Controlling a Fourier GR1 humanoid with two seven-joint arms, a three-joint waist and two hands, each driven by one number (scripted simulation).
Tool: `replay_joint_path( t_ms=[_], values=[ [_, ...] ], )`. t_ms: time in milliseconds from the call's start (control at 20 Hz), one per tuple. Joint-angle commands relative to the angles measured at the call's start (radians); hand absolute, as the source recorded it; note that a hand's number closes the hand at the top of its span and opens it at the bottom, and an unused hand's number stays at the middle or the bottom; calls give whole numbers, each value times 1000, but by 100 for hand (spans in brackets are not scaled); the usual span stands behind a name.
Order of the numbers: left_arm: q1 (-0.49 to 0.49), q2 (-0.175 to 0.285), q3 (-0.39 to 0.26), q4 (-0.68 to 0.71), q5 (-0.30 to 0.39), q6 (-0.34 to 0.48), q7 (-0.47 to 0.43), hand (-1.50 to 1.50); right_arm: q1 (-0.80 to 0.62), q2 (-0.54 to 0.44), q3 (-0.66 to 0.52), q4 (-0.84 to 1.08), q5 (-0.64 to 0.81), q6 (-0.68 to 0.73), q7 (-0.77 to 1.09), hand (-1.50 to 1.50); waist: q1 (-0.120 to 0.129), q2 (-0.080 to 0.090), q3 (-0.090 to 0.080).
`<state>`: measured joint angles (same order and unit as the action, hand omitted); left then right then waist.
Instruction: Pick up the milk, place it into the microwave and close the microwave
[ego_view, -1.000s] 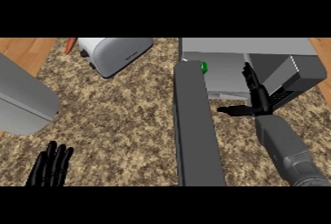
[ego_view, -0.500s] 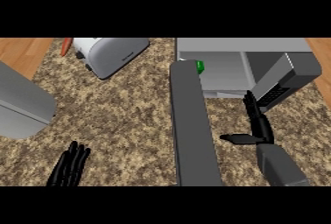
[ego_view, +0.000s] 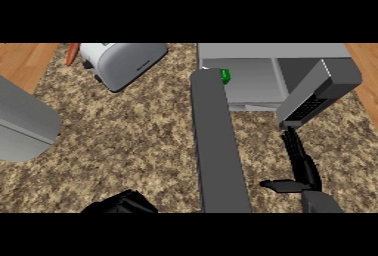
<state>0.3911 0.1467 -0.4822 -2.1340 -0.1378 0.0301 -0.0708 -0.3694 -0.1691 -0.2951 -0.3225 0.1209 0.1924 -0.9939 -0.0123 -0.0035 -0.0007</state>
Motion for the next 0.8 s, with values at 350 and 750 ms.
replay_joint_path(
  t_ms=[350,750],
  values=[
    [-251,-37,27,184,12,-74,78,150,274,-39,54,-295,-81,209,-41,-150,-14,-1,-1],
    [-434,-134,-121,406,-18,-166,215,150,375,-91,68,-391,-138,237,-57,-150,-16,4,1]
  ],
)
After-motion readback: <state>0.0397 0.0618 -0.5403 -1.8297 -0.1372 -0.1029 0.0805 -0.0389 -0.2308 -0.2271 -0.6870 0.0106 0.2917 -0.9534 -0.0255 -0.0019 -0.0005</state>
